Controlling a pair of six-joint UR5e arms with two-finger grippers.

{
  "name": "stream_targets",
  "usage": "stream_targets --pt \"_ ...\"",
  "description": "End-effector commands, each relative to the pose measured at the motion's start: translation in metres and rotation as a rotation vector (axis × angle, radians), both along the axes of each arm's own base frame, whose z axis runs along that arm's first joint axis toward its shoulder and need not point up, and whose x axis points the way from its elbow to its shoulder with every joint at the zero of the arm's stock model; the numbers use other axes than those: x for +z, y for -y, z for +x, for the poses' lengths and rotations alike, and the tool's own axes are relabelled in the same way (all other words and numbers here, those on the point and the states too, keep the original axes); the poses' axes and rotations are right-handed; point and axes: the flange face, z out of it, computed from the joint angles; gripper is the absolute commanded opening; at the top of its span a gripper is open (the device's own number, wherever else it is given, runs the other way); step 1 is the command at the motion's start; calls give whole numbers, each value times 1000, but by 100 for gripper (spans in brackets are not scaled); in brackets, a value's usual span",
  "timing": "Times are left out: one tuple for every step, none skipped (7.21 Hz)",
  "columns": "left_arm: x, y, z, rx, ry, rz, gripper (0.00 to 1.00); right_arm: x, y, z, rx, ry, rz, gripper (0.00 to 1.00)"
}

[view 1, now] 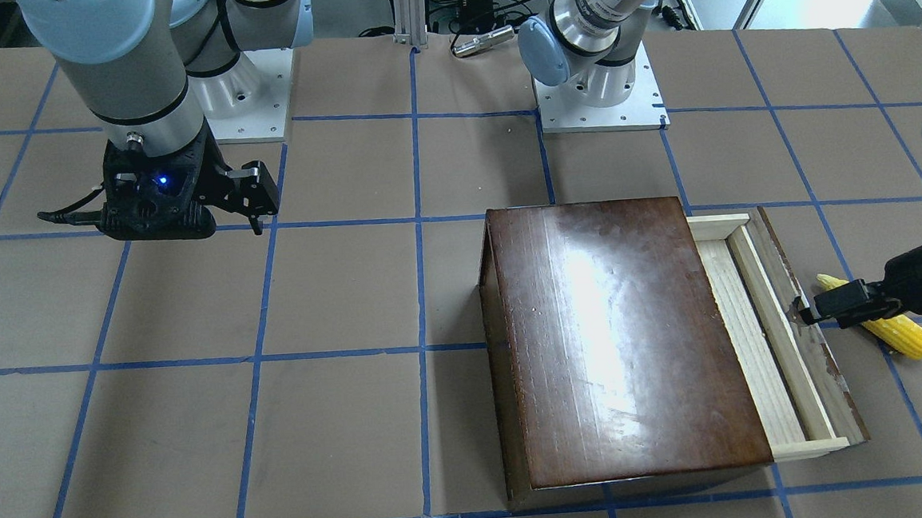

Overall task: Open drawer and put corn inside
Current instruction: 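Pull the drawer handle outward with the left gripper, opening the drawer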

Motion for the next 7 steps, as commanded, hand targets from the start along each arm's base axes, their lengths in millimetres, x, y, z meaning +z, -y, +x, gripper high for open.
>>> stream_targets --pt "0 6 8 -35 30 0 100 0 0 0 0 0 -1 100" --pt "4 8 10 -37 36 2 100 0 0 0 0 0 -1 100" --pt "5 7 9 -37 34 5 100 0 0 0 0 0 -1 100" --pt "7 5 9 -35 26 16 100 0 0 0 0 0 -1 100" --pt "16 1 6 -33 21 23 100 0 0 0 0 0 -1 100" --pt "30 0 7 -21 41 14 100 0 0 0 0 0 -1 100" --pt "44 -5 29 40 77 26 100 0 0 0 0 0 -1 100"
